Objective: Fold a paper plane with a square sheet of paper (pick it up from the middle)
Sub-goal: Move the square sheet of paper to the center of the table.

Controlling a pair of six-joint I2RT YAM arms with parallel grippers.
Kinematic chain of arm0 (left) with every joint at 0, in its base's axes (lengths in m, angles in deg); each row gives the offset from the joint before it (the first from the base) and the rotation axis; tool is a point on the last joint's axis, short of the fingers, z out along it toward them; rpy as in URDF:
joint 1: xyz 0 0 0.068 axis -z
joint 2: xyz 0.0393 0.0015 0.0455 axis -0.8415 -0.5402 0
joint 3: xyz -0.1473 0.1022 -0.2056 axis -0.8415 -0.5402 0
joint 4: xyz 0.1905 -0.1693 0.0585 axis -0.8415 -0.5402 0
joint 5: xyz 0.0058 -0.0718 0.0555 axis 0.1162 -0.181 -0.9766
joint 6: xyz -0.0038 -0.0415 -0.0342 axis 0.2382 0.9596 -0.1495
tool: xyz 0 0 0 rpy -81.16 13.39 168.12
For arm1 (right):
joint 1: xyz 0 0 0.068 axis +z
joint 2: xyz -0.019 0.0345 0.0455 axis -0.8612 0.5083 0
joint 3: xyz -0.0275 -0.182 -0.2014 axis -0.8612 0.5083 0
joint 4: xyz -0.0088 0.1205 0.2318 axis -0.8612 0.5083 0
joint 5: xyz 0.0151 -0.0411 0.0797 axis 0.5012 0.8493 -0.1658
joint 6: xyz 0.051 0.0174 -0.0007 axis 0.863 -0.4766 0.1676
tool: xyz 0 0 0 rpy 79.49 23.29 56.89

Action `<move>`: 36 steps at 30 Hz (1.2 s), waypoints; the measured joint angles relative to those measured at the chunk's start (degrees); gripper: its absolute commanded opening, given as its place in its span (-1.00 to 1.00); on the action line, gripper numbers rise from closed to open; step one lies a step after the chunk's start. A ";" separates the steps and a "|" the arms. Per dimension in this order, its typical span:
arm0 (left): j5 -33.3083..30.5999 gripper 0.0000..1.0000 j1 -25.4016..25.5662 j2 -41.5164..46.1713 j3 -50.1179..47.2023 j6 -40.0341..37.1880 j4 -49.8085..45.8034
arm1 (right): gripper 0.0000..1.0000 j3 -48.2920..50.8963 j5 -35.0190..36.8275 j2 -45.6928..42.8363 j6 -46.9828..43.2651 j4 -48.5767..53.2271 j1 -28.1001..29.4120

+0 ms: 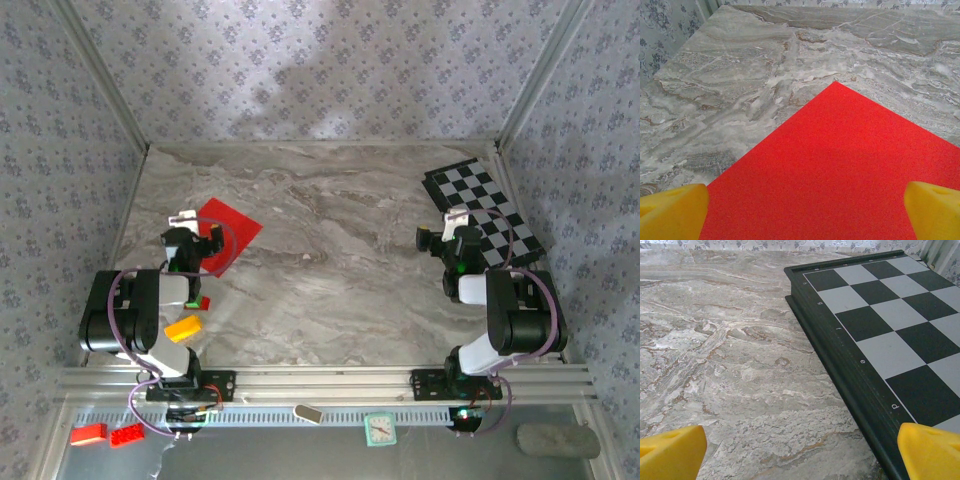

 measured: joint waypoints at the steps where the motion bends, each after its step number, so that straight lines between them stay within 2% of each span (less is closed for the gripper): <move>1: 0.00 1.00 0.00 0.00 0.00 0.00 0.00 | 1.00 0.00 0.00 0.00 0.00 0.00 0.00; 13: -0.04 1.00 0.00 0.00 0.00 0.00 0.00 | 1.00 0.17 -0.02 -0.11 0.00 -0.15 0.00; 17: -0.26 1.00 0.00 1.46 0.00 0.02 -2.03 | 1.00 0.44 0.15 -2.80 -0.02 1.53 0.04; 23: -1.77 1.00 0.02 13.81 4.39 1.97 -16.41 | 1.00 -4.33 5.57 -12.39 0.66 14.19 3.19; 25: -1.95 1.00 0.17 17.42 7.82 4.44 -22.03 | 1.00 -8.31 6.99 -14.05 2.25 19.78 4.35; 28: -1.99 1.00 0.44 21.05 14.99 12.02 -32.02 | 1.00 -16.94 7.98 -15.13 7.65 31.26 5.99; 32: 1.42 1.00 0.44 19.45 22.60 20.39 -41.62 | 1.00 -26.29 4.90 -13.86 14.86 42.88 7.06; 36: 7.08 0.99 0.66 11.52 28.26 26.93 -48.78 | 1.00 -29.88 -2.51 -11.06 21.09 49.33 7.93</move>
